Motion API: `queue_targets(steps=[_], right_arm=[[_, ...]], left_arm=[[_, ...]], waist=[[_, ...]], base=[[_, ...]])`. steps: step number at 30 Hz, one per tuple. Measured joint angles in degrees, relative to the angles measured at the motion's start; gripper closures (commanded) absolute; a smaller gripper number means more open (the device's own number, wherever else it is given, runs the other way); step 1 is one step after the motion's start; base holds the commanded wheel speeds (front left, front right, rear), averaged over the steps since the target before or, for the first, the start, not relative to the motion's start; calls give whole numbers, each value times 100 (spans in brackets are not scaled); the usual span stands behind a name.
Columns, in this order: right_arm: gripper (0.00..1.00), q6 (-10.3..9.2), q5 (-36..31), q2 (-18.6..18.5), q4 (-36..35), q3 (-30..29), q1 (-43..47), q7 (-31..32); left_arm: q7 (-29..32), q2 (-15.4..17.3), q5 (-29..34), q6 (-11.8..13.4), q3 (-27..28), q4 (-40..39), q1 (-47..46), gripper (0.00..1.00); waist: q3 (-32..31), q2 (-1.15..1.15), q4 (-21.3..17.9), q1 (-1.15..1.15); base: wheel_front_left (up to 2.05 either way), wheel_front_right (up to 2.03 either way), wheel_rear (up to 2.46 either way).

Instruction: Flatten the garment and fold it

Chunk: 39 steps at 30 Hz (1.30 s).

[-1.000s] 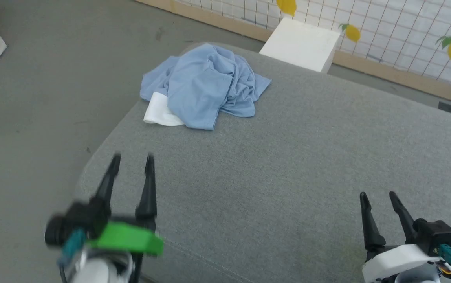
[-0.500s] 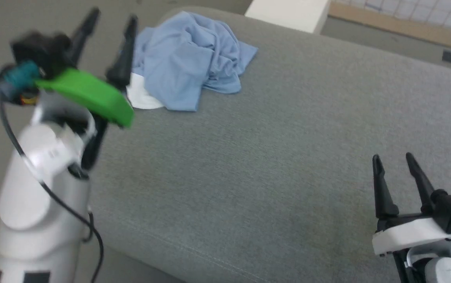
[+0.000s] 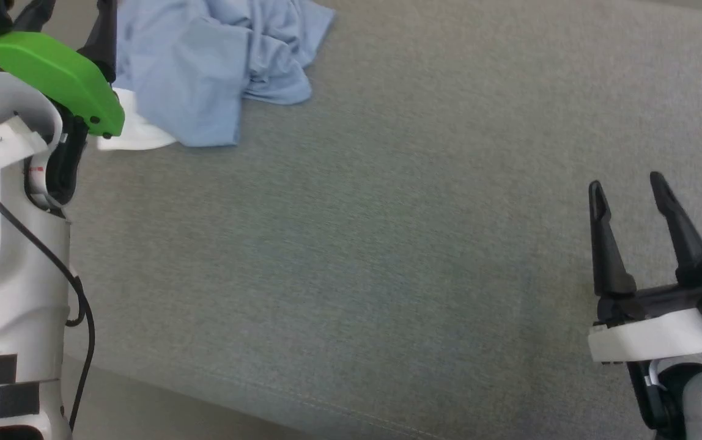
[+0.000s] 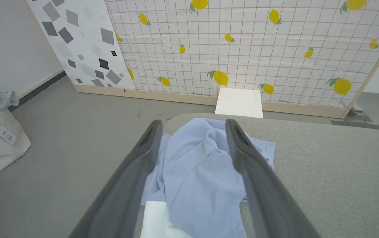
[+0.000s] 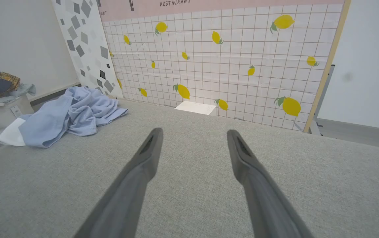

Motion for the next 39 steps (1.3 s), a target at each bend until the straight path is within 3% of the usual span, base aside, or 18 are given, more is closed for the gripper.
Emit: queue_targets(steps=[15,23,24,25,33,39], right_arm=[[0,0,18,-349,-711,67,-43,400],[0,0,62,-421,-793,40,-88,434],[0,0,66,-430,-800,33,-88,434],[0,0,68,-433,-805,20,-88,434],[0,0,69,-426,-780,-19,-106,428],[0,0,111,-311,-547,156,-137,321]], left_arm=[[866,381,-332,-5,-109,809,-170,0],[661,368,-331,205,-63,1224,-267,0],[601,370,-320,254,-67,1298,-284,13],[538,374,-303,279,-74,1358,-302,100],[219,387,-314,282,-71,1679,-520,100],[124,514,-335,136,-78,1740,-582,100]], waist=[[1029,0,-620,0],[1386,0,-939,0],[1424,0,-969,0],[1462,0,-995,0],[1503,0,-1022,0],[1210,0,-960,0]], base=[[0,0,0],[0,0,0],[0,0,0],[0,0,0],[0,0,0],[0,0,0]])
